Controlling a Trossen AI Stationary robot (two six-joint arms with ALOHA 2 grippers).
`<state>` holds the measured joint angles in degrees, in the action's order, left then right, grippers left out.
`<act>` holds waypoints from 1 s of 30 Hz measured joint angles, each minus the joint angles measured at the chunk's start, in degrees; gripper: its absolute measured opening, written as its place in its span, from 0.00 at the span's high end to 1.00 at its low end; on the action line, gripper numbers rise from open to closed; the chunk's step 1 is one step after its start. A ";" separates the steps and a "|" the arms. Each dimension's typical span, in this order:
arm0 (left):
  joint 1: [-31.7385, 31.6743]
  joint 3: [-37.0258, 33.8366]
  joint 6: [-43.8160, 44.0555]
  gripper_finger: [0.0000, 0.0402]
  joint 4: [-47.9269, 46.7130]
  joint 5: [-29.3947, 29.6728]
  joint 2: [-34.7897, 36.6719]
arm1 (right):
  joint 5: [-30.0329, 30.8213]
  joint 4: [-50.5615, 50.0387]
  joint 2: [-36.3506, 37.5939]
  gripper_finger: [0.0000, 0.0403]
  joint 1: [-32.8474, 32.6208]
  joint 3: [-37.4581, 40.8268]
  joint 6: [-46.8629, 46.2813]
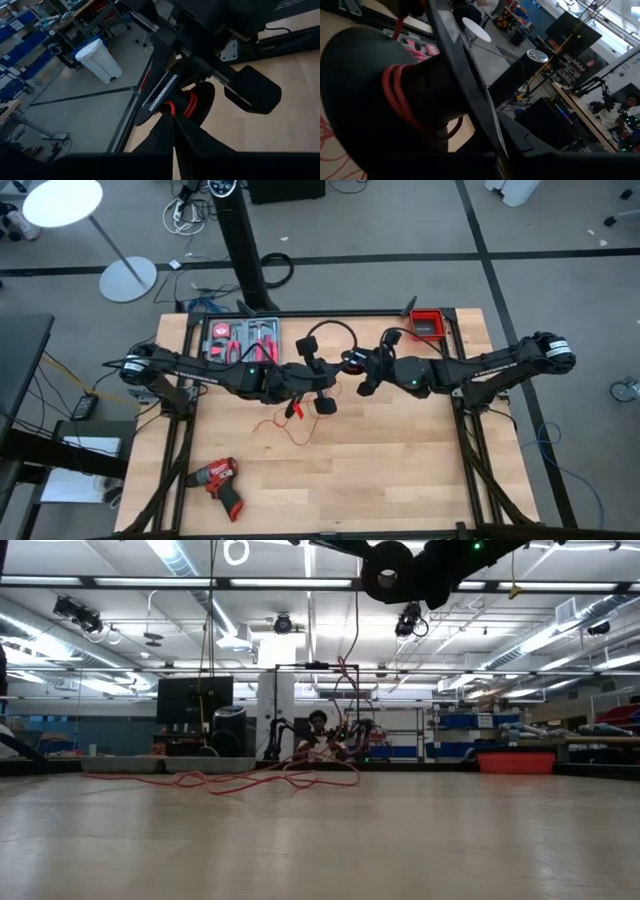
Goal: Coil cords
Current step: Coil the red wire on the black spool
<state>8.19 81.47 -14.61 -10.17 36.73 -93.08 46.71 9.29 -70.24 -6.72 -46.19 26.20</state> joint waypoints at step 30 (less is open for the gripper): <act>2.73 -0.05 9.96 0.79 -11.68 0.48 0.66 | -3.77 -24.07 1.49 1.00 -3.05 0.02 -15.14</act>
<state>10.92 81.42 -4.66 -21.85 37.21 -92.42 42.94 -14.78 -68.75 -9.77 -46.17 11.07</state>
